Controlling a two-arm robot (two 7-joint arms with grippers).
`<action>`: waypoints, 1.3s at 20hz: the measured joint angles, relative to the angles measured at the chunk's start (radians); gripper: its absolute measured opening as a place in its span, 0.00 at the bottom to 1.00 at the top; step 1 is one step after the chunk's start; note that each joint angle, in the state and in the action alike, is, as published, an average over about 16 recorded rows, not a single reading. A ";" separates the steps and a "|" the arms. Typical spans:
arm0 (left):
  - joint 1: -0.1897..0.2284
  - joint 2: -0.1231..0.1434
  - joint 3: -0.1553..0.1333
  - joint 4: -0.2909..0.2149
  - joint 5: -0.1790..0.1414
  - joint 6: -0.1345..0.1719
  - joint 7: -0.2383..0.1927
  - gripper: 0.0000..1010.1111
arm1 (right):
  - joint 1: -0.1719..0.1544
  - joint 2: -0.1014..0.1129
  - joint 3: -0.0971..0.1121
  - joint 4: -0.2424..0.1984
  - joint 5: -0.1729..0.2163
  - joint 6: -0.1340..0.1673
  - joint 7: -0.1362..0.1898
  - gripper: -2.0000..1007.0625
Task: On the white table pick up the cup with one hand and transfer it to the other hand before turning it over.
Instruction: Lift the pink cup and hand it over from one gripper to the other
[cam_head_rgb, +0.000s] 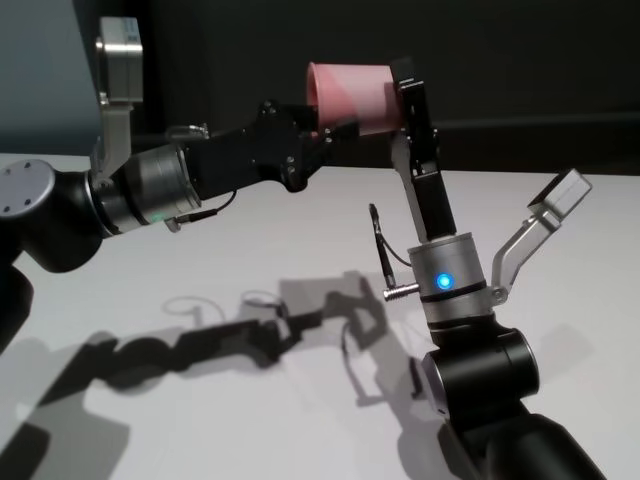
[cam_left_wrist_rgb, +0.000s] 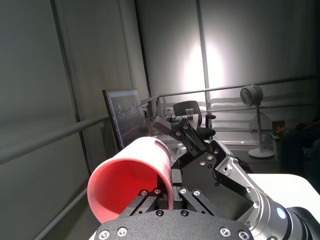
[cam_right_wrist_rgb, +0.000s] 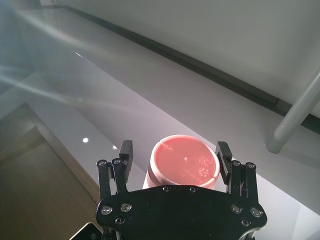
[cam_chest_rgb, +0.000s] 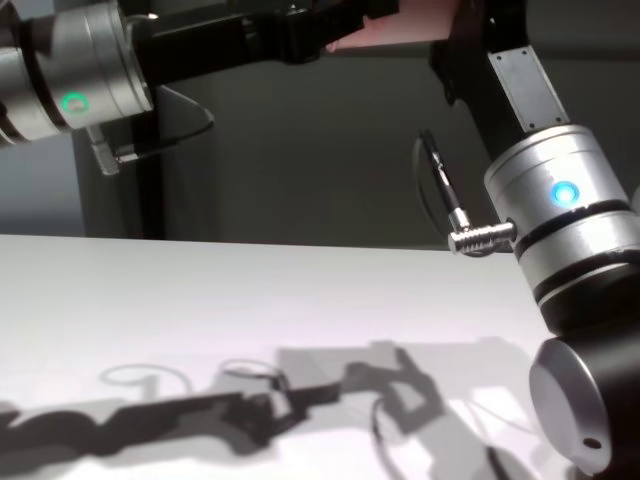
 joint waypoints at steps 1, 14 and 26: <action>0.000 0.000 0.000 0.000 0.000 0.000 0.000 0.05 | 0.000 0.001 -0.002 0.000 0.002 -0.001 -0.001 1.00; 0.000 0.000 0.000 0.000 0.000 0.000 0.000 0.05 | 0.001 0.016 -0.024 -0.002 0.020 -0.018 -0.016 1.00; 0.000 0.000 0.000 0.000 0.000 0.000 0.000 0.05 | 0.004 0.022 -0.031 -0.003 0.025 -0.023 -0.017 0.98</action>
